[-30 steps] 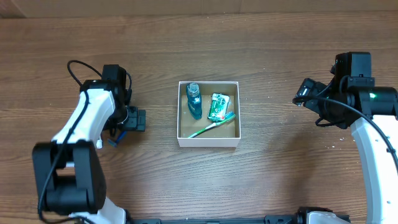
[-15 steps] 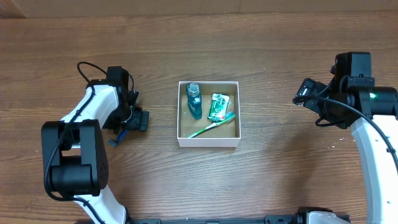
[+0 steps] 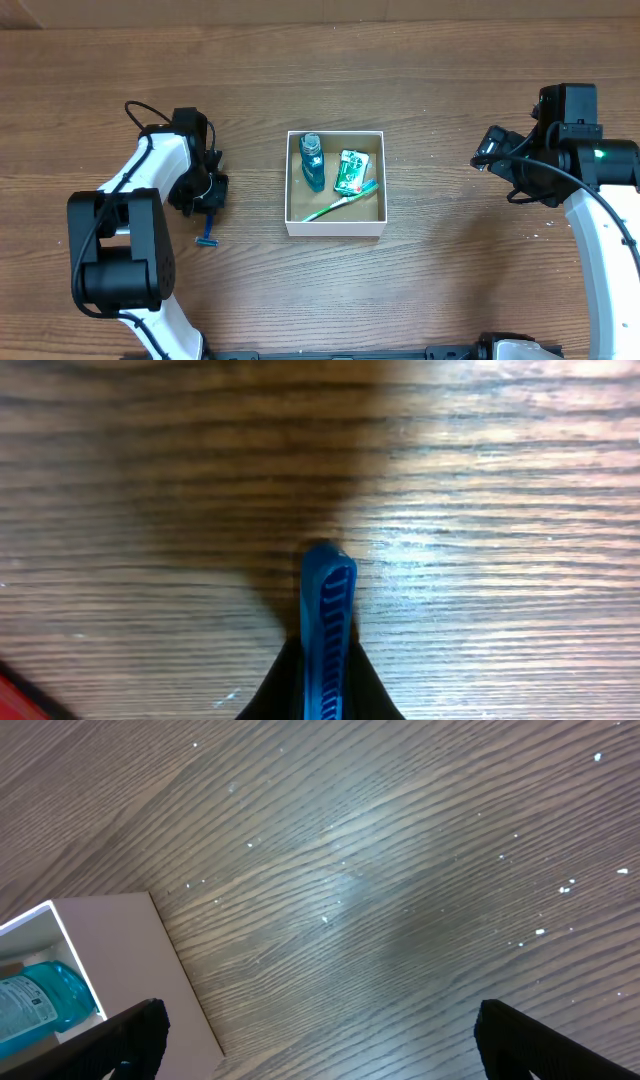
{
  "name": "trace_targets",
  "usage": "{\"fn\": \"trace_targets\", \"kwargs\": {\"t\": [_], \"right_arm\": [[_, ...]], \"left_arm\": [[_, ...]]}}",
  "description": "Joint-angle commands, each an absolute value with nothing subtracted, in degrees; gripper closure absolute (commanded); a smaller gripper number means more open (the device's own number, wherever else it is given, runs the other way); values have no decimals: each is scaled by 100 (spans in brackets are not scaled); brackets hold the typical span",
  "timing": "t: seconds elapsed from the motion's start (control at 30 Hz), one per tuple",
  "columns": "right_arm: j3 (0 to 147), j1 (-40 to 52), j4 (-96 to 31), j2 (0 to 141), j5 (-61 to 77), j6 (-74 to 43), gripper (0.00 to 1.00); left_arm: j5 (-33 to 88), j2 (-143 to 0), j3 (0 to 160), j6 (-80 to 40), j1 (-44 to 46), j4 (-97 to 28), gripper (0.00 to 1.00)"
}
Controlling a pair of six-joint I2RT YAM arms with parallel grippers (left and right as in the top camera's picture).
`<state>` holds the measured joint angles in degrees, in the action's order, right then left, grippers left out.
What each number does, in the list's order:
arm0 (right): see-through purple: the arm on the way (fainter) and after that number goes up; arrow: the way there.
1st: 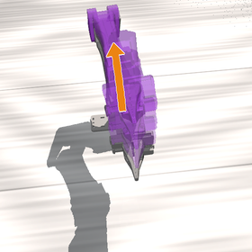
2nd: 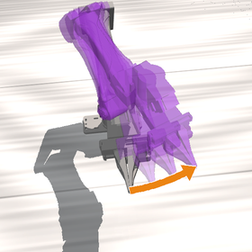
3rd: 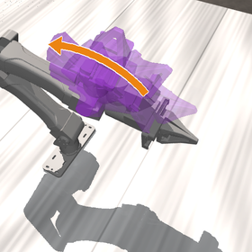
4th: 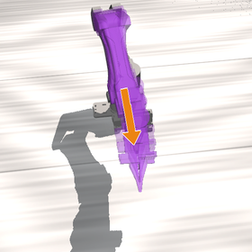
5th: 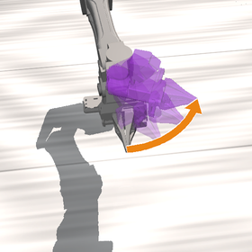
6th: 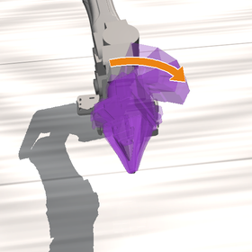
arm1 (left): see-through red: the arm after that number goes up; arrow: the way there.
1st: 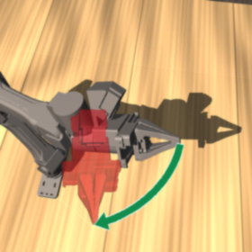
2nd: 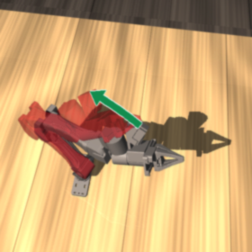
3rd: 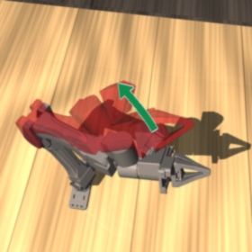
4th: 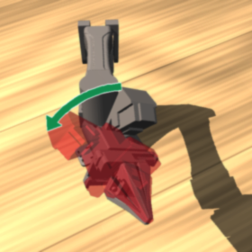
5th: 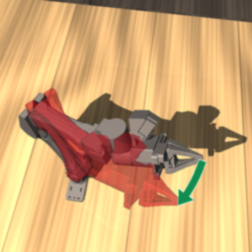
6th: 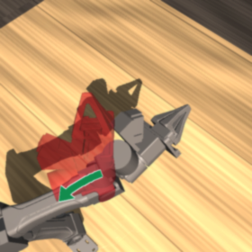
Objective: Pack container
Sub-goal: 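Grasp the blue razor with the left gripper, then carry the razor into the box and release it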
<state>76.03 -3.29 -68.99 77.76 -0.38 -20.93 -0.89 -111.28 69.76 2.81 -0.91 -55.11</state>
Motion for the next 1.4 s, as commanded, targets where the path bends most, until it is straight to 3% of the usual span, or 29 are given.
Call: {"fn": "trace_targets", "kwargs": {"t": [0.0,0.2,0.37,0.57,0.83,1.03,1.07,1.1,1.17,1.37], "right_arm": [[7594,-340,-6886,7725,-49,-2056,0],[7596,-340,-6879,7725,-49,-2056,0],[7594,-340,-6866,7725,-49,-2058,0],[7594,-340,-6862,7725,-49,-2058,0],[7594,-340,-6866,7725,-49,-2058,0],[7594,-340,-6866,7725,-49,-2058,0],[7596,-340,-6866,7725,-49,-2058,0],[7594,-340,-6866,7725,-49,-2058,0],[7594,-340,-6866,7725,-49,-2058,0],[7594,-340,-6864,7725,-49,-2056,0]], "left_arm": [[213,-11063,7358,43,14,-5728,96],[379,-9518,8235,134,805,-5975,96],[388,-8608,8342,565,2152,-5986,96],[-261,-8833,8302,845,3647,-5723,96],[-464,-9977,8298,1332,3824,-5172,95],[-443,-10425,8298,1308,3828,-5199,78],[-443,-10407,8311,1308,3828,-5214,69],[-443,-10381,8340,1302,3828,-5249,54],[-445,-10184,8554,1033,3828,-5559,42],[-797,-9271,9288,425,3815,-6700,37]]}}
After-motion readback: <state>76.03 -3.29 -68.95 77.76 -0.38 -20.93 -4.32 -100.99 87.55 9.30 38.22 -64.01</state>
